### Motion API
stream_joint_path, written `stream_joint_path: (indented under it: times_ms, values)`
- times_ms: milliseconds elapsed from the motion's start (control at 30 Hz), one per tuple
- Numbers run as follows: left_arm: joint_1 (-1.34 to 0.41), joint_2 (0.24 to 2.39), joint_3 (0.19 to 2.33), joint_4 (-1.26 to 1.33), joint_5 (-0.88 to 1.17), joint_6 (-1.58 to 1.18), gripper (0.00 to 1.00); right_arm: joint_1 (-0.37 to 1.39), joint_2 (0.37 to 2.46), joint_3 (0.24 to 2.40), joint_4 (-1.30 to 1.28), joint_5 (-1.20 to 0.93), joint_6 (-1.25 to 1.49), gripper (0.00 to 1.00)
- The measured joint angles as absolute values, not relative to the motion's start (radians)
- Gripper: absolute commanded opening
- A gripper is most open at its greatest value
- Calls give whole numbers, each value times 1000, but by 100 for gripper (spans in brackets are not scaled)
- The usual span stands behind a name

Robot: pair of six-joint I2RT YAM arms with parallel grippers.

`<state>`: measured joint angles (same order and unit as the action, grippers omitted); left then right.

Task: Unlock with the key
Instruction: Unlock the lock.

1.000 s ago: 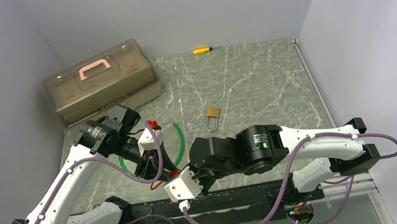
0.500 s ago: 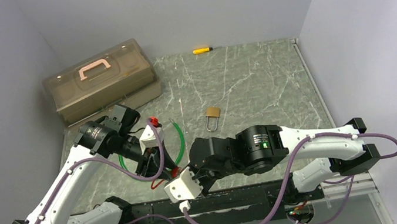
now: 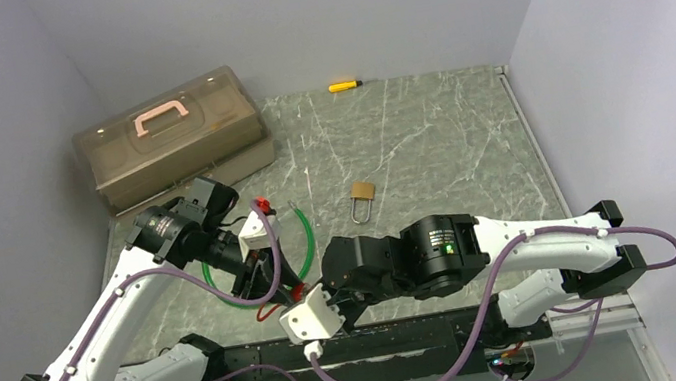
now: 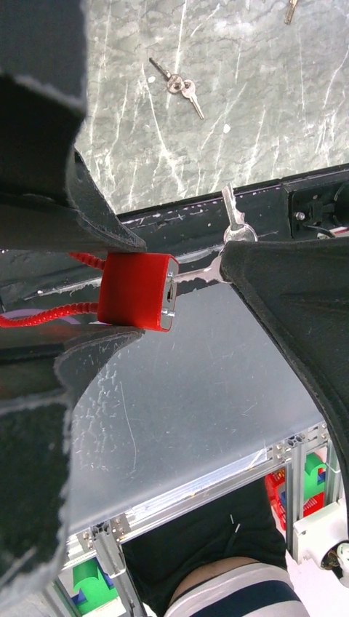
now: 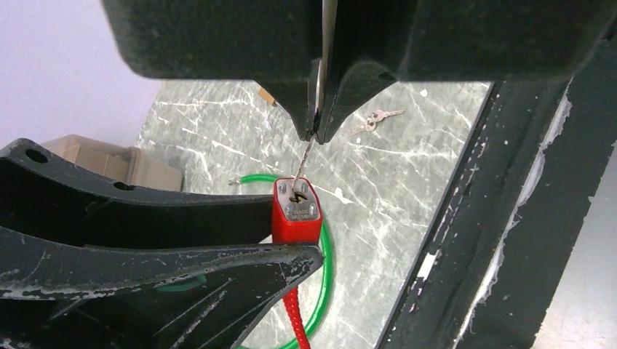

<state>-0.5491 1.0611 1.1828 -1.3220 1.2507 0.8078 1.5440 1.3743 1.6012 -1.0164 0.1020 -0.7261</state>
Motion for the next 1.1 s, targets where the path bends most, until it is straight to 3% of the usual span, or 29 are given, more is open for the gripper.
stream_joint_path:
  times_ms: [1100]
  values:
    - [-548,1055,1171,-1258,1175,664,0,1575,1408,1604,-1018,154,-733,0]
